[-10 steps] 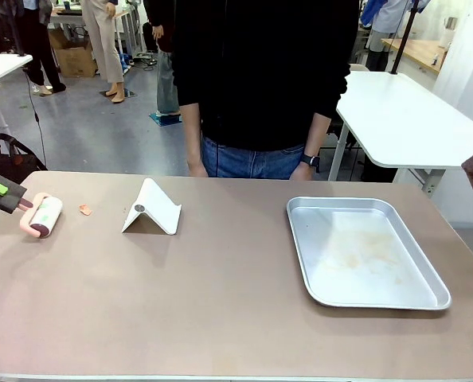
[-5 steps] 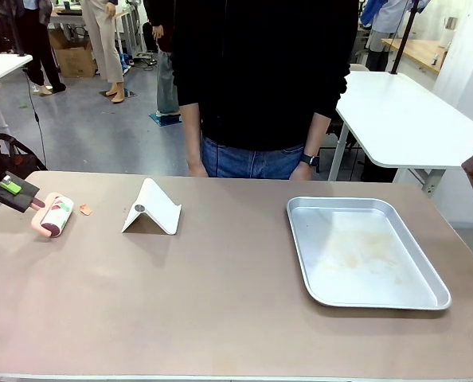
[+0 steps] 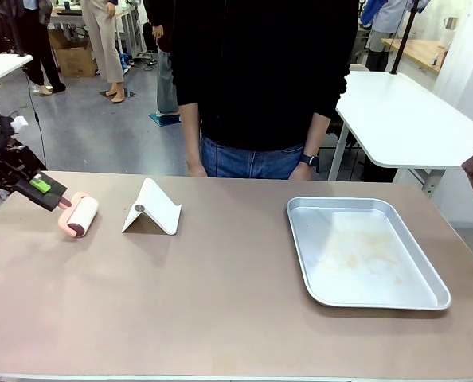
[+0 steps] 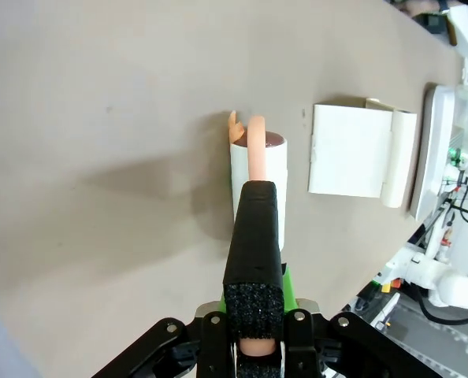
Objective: Clean the surface of the table.
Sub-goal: Clean the area not pointed to by the person.
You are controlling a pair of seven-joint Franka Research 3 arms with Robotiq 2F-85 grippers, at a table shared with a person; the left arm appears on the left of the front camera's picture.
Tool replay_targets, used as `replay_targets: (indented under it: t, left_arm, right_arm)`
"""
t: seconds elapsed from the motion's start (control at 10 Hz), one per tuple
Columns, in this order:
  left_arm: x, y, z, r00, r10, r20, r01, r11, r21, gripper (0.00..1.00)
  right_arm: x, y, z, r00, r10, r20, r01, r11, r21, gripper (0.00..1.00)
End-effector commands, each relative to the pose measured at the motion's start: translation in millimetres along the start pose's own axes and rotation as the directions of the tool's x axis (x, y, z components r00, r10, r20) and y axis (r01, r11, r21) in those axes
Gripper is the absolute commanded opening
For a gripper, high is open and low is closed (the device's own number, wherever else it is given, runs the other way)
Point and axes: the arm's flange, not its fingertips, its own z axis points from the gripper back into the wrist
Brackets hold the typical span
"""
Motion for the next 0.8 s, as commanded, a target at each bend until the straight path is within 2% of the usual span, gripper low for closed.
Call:
replay_targets:
  t: [0.0, 0.2, 0.4, 0.7]
  left_arm:
    - [-10.8, -13.5, -24.9, 0.999, -0.005, -0.050, 0.008, 0.998, 0.063, 0.22]
    - [-13.6, -22.7, -28.0, 0.998, -0.031, -0.055, 0.034, 0.997, 0.067, 0.22]
    - [-19.4, -26.2, -17.2, 0.998, -0.065, -0.020, 0.066, 0.997, 0.042, 0.22]
    - [-44.6, -33.9, 17.5, 0.990, -0.133, 0.041, 0.134, 0.991, -0.018, 0.22]
  right_arm:
    - [-0.6, 1.8, -0.1, 1.000, 0.004, 0.000, -0.004, 1.000, 0.000, 0.10]
    - [-0.6, 1.8, -0.1, 1.000, 0.004, 0.000, -0.004, 1.000, 0.000, 0.10]
    - [-0.6, 1.8, -0.1, 1.000, 0.004, 0.000, -0.004, 1.000, 0.000, 0.10]
    - [-0.6, 1.8, -0.1, 1.000, 0.004, 0.000, -0.004, 1.000, 0.000, 0.10]
